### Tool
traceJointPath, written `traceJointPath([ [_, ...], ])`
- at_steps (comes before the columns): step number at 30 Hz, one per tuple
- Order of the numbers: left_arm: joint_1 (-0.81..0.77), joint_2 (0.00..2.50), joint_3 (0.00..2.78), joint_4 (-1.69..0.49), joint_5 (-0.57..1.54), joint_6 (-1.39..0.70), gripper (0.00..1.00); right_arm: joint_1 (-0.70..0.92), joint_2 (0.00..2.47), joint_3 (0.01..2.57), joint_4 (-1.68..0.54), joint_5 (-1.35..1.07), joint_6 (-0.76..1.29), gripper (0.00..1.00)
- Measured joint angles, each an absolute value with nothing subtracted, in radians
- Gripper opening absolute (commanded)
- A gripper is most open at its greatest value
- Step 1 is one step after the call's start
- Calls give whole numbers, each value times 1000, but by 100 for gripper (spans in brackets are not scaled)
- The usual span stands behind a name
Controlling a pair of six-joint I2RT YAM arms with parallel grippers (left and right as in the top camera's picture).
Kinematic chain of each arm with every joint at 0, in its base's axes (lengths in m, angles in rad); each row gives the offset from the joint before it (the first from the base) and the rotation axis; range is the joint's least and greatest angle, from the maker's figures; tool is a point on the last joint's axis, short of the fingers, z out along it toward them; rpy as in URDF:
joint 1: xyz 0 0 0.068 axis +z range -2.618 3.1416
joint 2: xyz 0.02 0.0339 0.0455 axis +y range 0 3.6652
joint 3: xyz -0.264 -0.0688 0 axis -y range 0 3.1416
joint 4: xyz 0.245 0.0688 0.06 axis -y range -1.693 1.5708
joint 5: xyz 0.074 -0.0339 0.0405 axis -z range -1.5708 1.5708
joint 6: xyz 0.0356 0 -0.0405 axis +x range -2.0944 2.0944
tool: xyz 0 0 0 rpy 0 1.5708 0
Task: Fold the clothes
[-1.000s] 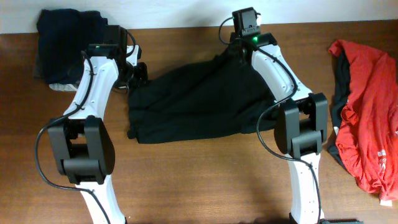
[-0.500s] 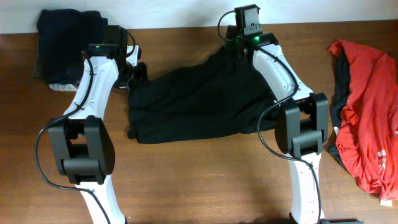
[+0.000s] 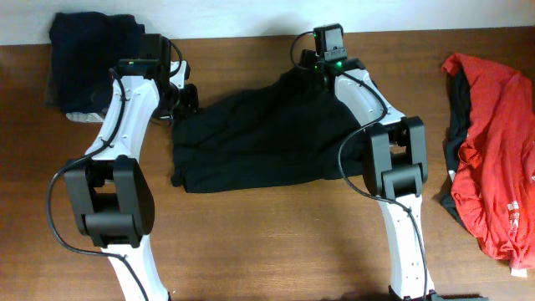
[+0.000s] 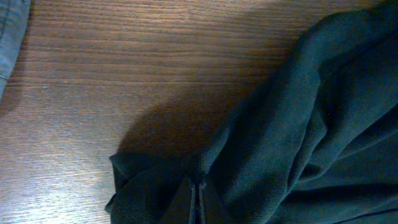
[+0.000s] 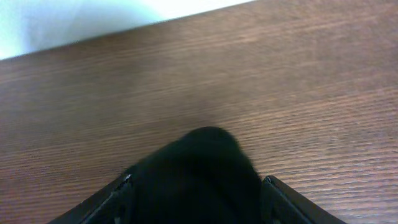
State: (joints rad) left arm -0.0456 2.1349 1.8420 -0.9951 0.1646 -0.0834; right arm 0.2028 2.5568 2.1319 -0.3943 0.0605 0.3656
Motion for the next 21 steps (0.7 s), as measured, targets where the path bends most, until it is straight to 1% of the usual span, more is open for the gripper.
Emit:
traceJointPath([
  [12,-45,2135,1842,-995,165,-83,2,199,2560,2132,-388,23,366,66],
  [15,-46,2135,1842,-995,165,-83,2,205,2560,2132,-385,19,366,61],
  [19,-45,2135,1842,-995,165,-83,2,205,2560,2132,-386,16,363,59],
  [21,-45,2135,1842,-995,165,-83,2,205,2561,2132,-384,17,363,51],
])
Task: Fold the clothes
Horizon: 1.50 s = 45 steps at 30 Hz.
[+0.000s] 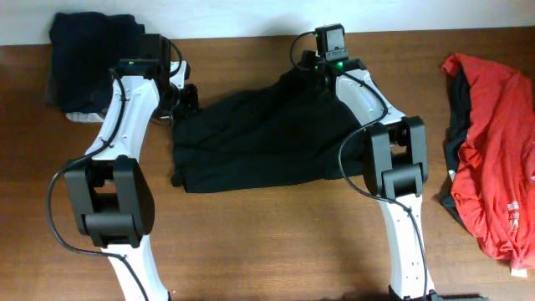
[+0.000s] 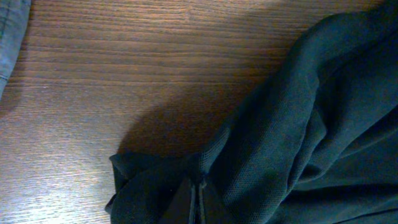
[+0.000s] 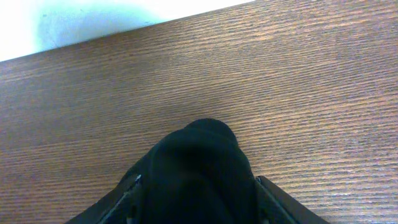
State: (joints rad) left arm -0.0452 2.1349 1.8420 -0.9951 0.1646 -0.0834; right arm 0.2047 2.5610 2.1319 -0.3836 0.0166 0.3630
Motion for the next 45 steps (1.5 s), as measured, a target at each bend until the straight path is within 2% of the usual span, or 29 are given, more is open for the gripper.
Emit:
traceJointPath([
  [7,-46,2135,1842,-995,165,-83,2,205,2573,2132,-378,21,358,15],
  [10,-46,2135,1842,-995,165,-83,2,205,2574,2132,-371,27,363,4],
  [18,-46,2135,1842,-994,152,-83,2,205,2575,2218,-466,46,363,4],
  [37,-46,2135,1842,-982,104,-83,2,205,2574,2439,-947,242,323,4],
  [45,-46,2135,1879,-1060,49,-83,2,206,2574,2585,-1158,274,312,5],
])
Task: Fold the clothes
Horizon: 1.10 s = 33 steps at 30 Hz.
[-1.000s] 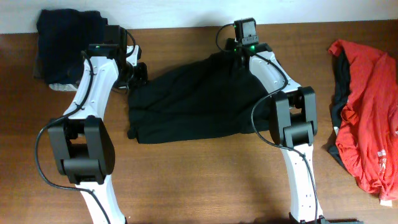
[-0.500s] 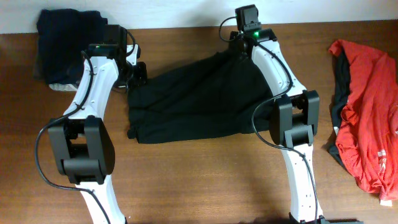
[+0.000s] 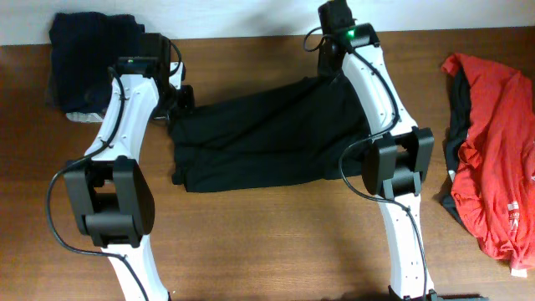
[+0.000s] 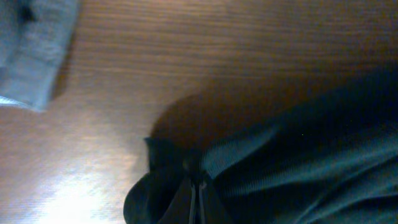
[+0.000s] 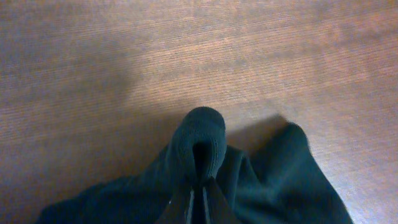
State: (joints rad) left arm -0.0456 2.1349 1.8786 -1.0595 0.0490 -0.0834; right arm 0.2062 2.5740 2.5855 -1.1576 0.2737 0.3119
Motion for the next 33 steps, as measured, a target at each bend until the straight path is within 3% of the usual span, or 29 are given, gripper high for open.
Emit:
traceJointPath([
  [8,-47,2133,1942,-1135,-5,-83,2,210,2569,2709,-1326,279,310,18],
  [14,-47,2133,1942,-1193,-23,-83,2,210,2563,2716,-1415,297,310,7],
  [15,-47,2133,1942,-1200,-25,-83,2,210,2563,2716,-1427,299,308,11],
  [17,-47,2133,1942,-1215,-27,-83,2,210,2563,2716,-1440,299,307,38],
  [19,-47,2133,1942,-1217,-27,-83,2,210,2563,2716,-1439,288,311,47],
  [33,-47,2133,1942,-1218,-27,-83,2,210,2572,2711,-1342,47,313,51],
])
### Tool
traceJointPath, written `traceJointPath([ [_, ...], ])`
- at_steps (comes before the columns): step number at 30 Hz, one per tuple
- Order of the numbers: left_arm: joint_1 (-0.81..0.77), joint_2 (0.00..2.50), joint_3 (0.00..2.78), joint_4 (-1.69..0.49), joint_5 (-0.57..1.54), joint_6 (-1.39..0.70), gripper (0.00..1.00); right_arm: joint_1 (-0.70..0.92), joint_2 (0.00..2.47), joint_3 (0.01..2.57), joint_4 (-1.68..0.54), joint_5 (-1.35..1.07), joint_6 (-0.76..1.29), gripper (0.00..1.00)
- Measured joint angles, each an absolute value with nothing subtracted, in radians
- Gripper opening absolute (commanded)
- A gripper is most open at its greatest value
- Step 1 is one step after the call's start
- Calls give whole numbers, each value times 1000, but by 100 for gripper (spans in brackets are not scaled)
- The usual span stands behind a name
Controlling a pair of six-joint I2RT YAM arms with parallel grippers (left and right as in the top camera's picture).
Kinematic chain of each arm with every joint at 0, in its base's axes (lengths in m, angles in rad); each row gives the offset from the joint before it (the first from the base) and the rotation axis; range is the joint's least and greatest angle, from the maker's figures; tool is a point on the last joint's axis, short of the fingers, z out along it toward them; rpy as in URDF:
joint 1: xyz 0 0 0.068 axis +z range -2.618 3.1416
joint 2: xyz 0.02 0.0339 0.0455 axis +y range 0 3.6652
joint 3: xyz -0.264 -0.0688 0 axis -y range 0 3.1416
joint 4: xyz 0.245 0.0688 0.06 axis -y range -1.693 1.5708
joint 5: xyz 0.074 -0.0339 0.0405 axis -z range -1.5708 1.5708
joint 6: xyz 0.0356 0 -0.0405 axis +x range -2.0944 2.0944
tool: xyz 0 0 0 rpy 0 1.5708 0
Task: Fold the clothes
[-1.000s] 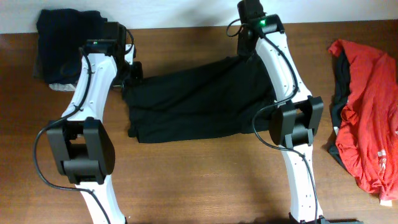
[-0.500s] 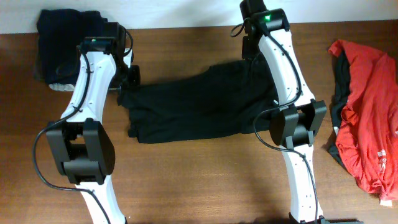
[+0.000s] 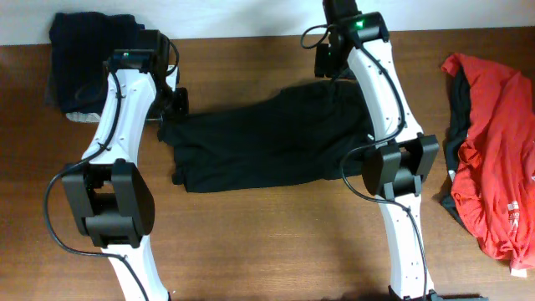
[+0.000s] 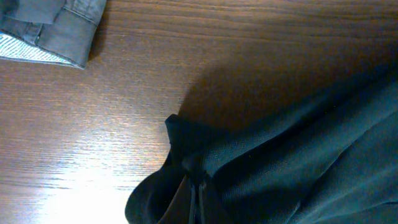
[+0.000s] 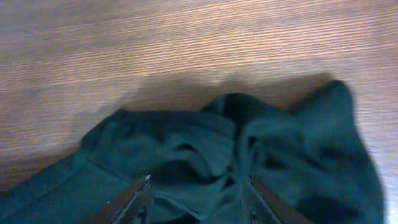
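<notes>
A black garment (image 3: 267,142) lies spread across the middle of the table. My left gripper (image 3: 173,103) is at its upper left corner, shut on a pinch of the black cloth (image 4: 198,184). My right gripper (image 3: 325,62) is over the garment's upper right corner and stands open. In the right wrist view its fingers (image 5: 140,186) are wide apart, with the bunched black corner (image 5: 236,124) lying on the wood below them.
A pile of dark folded clothes (image 3: 88,42) sits at the back left, its grey striped edge (image 4: 46,34) close to my left gripper. A red garment (image 3: 493,142) lies at the far right. The table's back edge runs just behind both grippers.
My right gripper was shut on the upper right corner and is now open, the corner lying bunched beneath it. My left gripper has moved left with its corner, drawing the top edge longer.
At first the garment lay rumpled, with my left gripper shut on its left corner and cloth between the right fingers. Then my right gripper was shut on a fold farther back and right, the garment stretched wider. Now the right has let go and the left still holds.
</notes>
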State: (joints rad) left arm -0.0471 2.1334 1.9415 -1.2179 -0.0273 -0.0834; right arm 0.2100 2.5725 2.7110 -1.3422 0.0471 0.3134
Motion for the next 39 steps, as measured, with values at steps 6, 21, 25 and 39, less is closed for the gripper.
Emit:
traceJointPath([
  [6,-47,2133,1942,-1218,-27,-83,2,210,2616,2667,-1305,2,314,55],
  [21,-47,2133,1942,-1217,-4,-83,2,209,2651,2600,-1225,-7,318,35],
  [25,-47,2133,1942,-1217,-3,-83,2,209,2652,2600,-1225,-9,318,24],
  [39,-47,2133,1942,-1217,0,-83,2,209,2653,2600,-1187,76,62,84],
])
